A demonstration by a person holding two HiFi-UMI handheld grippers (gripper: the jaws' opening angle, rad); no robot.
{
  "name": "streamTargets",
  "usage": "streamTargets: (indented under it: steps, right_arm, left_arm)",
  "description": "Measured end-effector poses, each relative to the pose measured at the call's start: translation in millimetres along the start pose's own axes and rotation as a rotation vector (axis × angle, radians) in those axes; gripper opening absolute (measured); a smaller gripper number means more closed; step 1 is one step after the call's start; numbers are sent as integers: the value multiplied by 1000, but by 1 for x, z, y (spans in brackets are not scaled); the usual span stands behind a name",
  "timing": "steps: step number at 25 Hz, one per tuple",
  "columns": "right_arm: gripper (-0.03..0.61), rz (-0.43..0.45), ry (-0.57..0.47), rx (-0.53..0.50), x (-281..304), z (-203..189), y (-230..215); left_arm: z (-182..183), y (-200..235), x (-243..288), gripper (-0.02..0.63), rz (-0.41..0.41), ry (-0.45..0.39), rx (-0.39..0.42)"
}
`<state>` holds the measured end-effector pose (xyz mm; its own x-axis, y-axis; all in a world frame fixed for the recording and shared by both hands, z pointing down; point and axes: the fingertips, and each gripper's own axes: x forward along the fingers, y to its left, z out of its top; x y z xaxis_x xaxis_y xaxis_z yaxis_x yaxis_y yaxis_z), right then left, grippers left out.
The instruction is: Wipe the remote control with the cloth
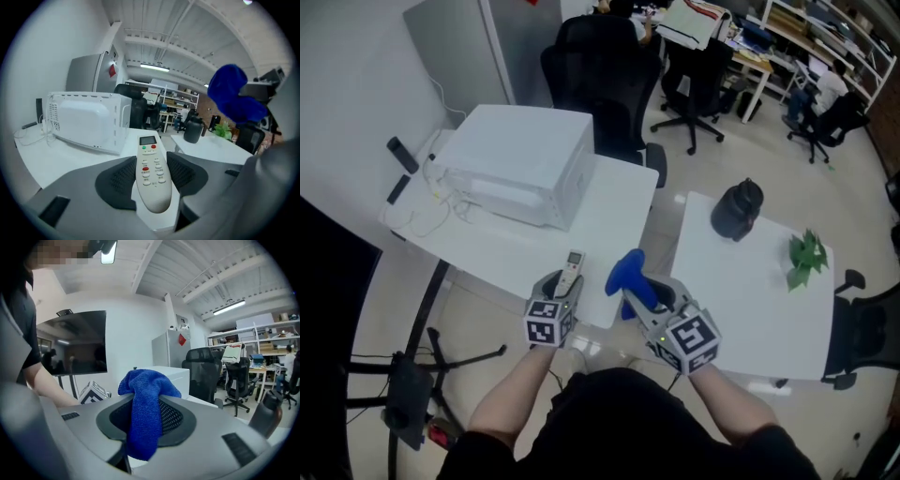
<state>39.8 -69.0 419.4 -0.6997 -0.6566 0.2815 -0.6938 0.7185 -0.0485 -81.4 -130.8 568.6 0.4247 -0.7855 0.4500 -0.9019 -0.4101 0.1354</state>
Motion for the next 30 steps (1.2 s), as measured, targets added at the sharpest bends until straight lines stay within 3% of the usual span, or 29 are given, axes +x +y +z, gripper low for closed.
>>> streamTargets:
  steps: [7, 12, 23, 25, 30]
  right_arm:
    - [120, -10, 68, -7, -4, -27, 4]
    - [120, -18, 112, 4, -2, -38, 4]
    - [120, -21, 161, 31, 10, -53, -3]
    - [120, -21, 170, 34, 16, -56, -3]
    - [120, -33, 220, 43, 37, -70, -2]
  left_arm:
    - [-79, 29, 55, 209, 90, 167, 72]
    - [-111, 48, 74, 209, 124, 235, 62]
    - [-122, 47, 85, 215, 111, 246, 89]
    - [-123, 46, 82, 272, 106, 251, 94]
    - [-114, 43, 62, 273, 100, 214, 87]
